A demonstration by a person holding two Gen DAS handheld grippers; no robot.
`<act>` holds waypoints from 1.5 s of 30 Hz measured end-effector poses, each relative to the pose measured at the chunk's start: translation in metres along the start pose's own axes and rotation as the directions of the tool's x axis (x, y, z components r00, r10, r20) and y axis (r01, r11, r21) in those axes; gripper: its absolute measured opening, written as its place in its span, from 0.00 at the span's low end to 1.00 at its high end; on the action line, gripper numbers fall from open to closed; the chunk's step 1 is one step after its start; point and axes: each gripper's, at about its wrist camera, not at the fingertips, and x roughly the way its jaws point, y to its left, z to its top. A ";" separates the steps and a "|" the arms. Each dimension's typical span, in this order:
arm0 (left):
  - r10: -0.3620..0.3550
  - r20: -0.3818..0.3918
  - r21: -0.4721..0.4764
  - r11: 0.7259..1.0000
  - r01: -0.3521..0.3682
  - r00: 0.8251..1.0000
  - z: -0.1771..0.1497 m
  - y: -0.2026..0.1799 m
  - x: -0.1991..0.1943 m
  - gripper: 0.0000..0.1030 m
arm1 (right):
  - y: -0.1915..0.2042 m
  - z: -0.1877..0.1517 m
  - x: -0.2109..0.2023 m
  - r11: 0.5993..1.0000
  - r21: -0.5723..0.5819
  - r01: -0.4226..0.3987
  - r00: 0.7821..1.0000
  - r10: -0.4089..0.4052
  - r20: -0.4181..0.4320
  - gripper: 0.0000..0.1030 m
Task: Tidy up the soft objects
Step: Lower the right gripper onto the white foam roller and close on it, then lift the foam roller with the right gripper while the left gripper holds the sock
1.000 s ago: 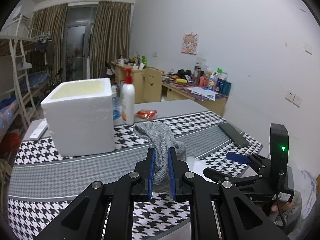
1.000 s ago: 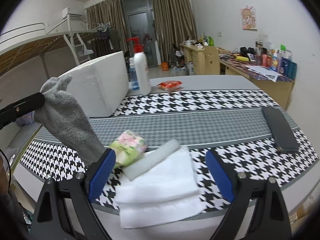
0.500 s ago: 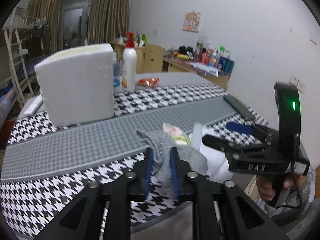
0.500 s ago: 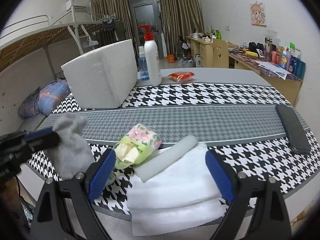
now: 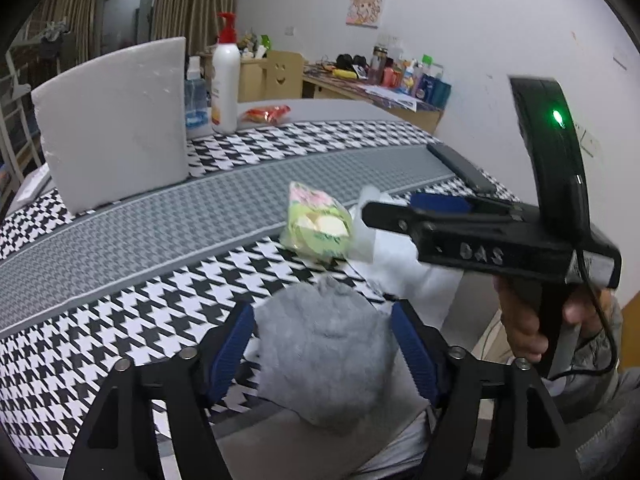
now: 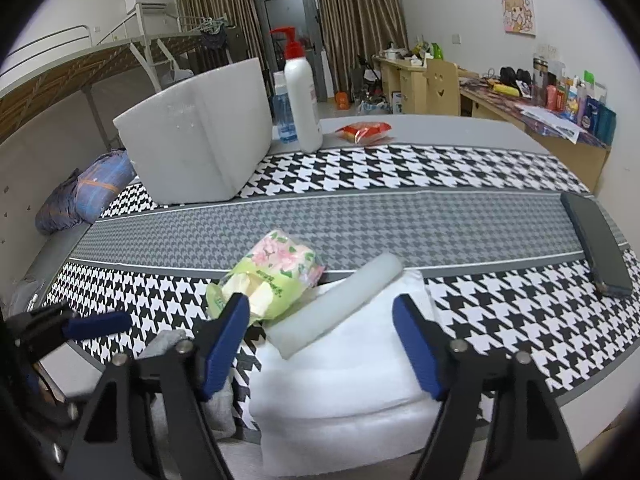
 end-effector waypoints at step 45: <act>0.005 -0.042 0.012 1.000 -0.005 0.999 -0.009 0.001 0.020 0.74 | -0.012 0.012 0.028 0.992 0.116 0.046 0.991 -0.030 -0.134 0.13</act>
